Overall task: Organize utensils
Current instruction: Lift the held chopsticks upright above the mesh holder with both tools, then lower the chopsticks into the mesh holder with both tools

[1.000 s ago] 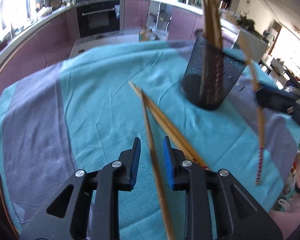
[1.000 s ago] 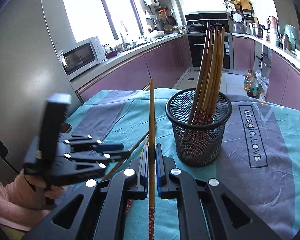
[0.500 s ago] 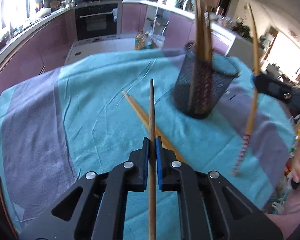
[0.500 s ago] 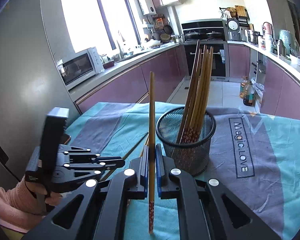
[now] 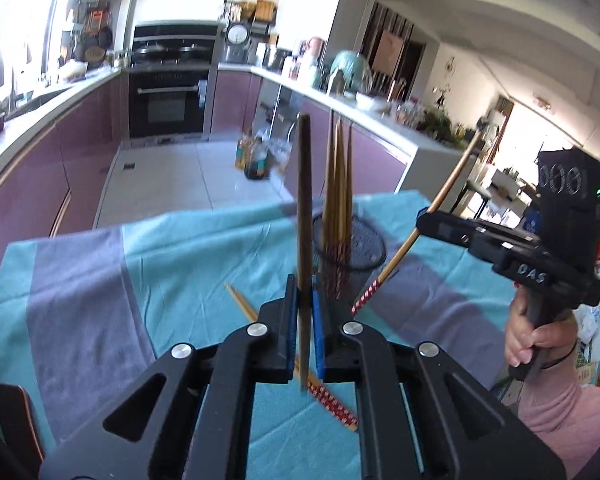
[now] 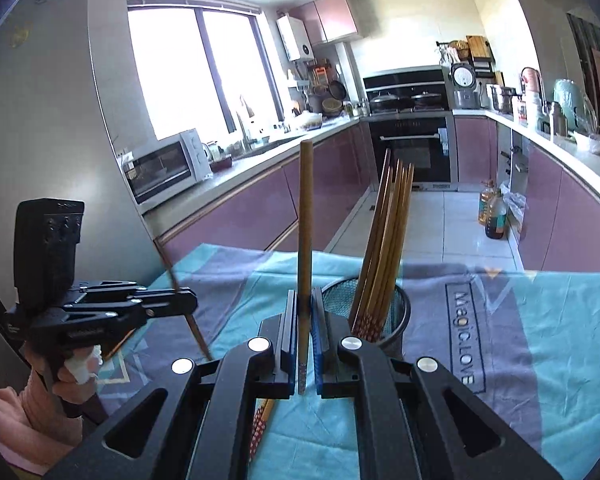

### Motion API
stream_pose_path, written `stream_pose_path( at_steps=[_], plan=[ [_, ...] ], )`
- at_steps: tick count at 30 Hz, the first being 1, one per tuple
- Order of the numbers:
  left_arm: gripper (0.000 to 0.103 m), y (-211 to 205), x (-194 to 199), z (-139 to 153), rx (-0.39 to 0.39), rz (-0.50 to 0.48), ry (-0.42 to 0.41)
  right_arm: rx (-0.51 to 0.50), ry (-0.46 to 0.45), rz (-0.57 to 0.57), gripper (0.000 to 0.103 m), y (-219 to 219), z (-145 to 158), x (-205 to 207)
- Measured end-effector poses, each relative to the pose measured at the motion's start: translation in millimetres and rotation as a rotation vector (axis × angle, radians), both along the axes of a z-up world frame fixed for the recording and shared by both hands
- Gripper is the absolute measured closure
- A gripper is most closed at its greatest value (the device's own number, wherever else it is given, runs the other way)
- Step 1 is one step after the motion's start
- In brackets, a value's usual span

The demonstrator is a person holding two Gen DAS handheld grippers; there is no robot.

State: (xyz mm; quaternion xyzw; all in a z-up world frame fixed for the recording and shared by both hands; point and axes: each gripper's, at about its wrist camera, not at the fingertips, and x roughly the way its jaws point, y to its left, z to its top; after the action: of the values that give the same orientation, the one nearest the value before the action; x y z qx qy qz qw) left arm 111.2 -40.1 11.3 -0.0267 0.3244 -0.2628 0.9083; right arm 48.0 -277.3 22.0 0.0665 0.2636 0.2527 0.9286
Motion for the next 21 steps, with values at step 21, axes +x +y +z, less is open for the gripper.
stream_pose_path(
  at_steps=[21],
  plan=[
    [0.096, -45, 11, 97, -0.087, -0.028, -0.211, 0.02, -0.111, -0.042, 0.097, -20, 51, 21]
  ],
)
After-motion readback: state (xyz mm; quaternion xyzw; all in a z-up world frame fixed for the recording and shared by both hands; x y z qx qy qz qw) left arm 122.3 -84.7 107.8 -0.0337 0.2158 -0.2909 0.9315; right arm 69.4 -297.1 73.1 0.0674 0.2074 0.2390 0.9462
